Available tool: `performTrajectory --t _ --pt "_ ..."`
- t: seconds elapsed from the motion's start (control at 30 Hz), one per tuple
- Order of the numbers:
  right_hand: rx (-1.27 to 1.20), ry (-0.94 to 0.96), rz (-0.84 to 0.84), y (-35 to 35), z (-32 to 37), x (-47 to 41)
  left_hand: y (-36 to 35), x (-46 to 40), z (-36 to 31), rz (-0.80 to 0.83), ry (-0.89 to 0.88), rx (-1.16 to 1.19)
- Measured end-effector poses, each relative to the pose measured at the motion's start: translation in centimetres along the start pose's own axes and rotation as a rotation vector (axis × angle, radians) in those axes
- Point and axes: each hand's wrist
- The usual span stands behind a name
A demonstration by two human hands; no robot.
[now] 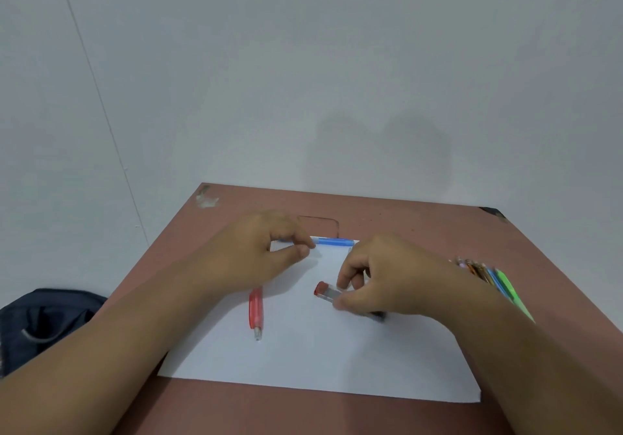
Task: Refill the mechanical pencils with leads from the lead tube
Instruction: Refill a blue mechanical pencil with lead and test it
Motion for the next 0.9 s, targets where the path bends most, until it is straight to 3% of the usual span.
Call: performTrajectory --t 0.17,0.37,0.5,0.63,0.77,0.9 --pt "-0.166 0.010 -0.227 -0.1 -0.5 0.2 0.2 0.2 -0.5 0.126 -0.008 0.047" --pt "-0.290 0.079 -0.361 -0.3 -0.7 0.1 -0.4 0.1 -0.4 0.013 -0.052 0.196" --pt "-0.372 0.115 -0.374 -0.4 -0.7 0.2 0.0 0.4 -0.9 -0.018 0.036 0.287" --pt "-0.450 0.036 -0.286 -0.5 -0.3 0.4 0.2 0.5 -1.5 -0.053 0.107 0.359" --pt "-0.641 0.046 -0.277 -0.9 0.2 0.1 0.1 0.6 -1.7 -0.081 0.146 0.450" --pt "-0.637 0.062 -0.294 -0.8 0.2 0.2 -0.2 0.5 -1.8 -0.072 0.187 0.559"
Point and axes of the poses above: each hand's wrist, its own x-axis away from the middle knuckle, its own y-axis out of the back of the hand, z = x × y, and after that the axes turned 6 degrees about -z, right-handed
